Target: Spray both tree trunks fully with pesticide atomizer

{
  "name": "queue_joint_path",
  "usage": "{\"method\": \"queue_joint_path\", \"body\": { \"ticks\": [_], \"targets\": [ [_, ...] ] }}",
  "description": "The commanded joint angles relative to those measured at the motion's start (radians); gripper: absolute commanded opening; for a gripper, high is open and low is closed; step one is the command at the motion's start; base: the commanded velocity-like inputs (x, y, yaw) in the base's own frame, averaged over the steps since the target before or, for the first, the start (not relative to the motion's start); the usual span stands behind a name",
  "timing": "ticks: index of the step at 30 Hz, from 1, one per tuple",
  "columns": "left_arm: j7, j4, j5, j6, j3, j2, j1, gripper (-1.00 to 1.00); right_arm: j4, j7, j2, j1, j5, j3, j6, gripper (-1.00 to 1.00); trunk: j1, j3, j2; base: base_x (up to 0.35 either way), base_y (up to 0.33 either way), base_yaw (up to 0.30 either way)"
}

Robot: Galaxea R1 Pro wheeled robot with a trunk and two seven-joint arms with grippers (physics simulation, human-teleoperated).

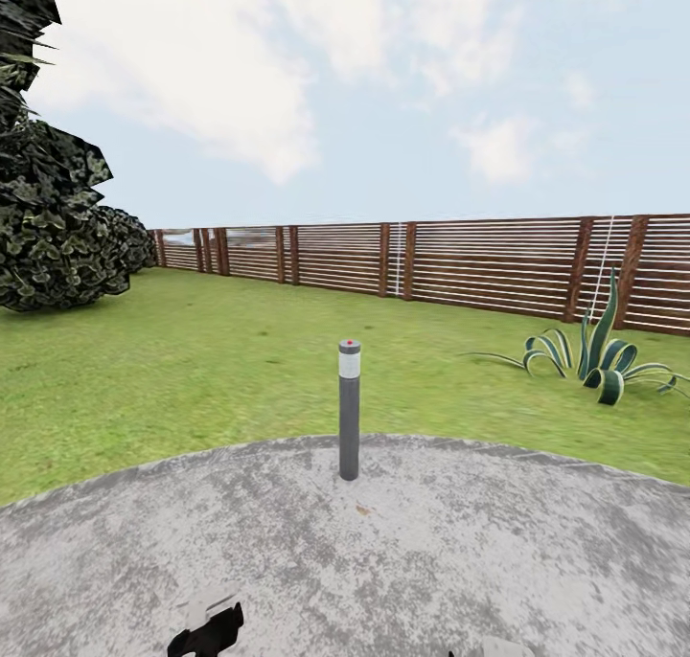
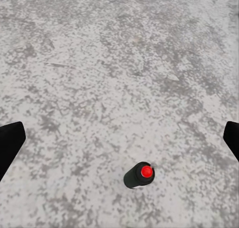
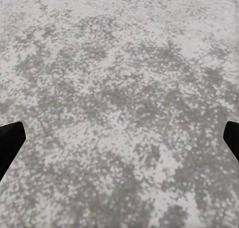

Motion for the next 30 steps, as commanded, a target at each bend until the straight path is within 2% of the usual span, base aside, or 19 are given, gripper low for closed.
{"method": "queue_joint_path", "body": {
  "ticks": [1, 22, 30],
  "targets": [
    [0.004, 0.0, 0.007, -0.003, -0.009, 0.0, -0.001, 1.0, 0.001, -0.001, 0.001, -0.001, 0.0, -0.004, -0.004, 1.0, 0.0, -0.001, -0.001, 0.0, 0.0, -0.007],
    [0.003, 0.0, 0.008, -0.004, -0.009, 0.0, -0.001, 1.0, 0.001, 0.0, 0.001, -0.001, 0.0, -0.003, -0.004, 1.0, 0.0, -0.001, -0.001, 0.0, 0.0, -0.003],
    [0.003, 0.0, 0.008, -0.004, -0.009, 0.0, -0.001, 1.0, 0.001, 0.0, -0.001, -0.001, 0.0, -0.004, -0.004, 1.0, 0.0, 0.0, -0.001, 0.001, 0.129, -0.179]
  ]
}}
